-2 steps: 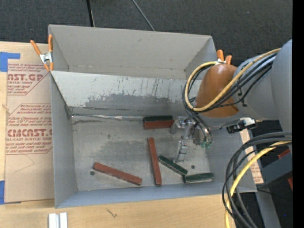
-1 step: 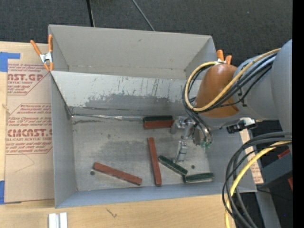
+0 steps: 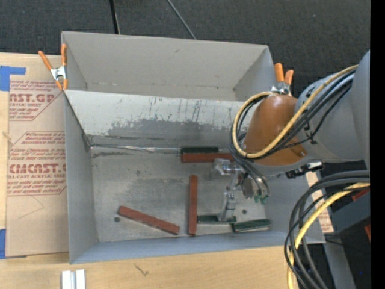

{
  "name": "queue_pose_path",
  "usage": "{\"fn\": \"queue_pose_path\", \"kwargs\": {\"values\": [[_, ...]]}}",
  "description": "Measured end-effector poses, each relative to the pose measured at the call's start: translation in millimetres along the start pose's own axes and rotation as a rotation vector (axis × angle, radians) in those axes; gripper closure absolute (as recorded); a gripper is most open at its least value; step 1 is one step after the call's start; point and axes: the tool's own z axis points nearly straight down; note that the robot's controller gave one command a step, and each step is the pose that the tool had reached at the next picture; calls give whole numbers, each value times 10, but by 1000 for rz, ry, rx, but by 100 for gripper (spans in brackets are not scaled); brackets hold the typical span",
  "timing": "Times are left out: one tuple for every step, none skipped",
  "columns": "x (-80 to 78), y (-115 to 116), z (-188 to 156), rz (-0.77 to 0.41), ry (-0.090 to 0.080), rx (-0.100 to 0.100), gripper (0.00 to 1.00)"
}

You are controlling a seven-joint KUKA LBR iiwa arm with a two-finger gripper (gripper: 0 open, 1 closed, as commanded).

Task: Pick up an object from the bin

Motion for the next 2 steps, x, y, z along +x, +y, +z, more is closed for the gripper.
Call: {"fn": "queue_pose_path", "kwargs": {"values": [[401,-105,-16,-33,5,-3,0],[458,221,121,-94,2,-2,100]]}}
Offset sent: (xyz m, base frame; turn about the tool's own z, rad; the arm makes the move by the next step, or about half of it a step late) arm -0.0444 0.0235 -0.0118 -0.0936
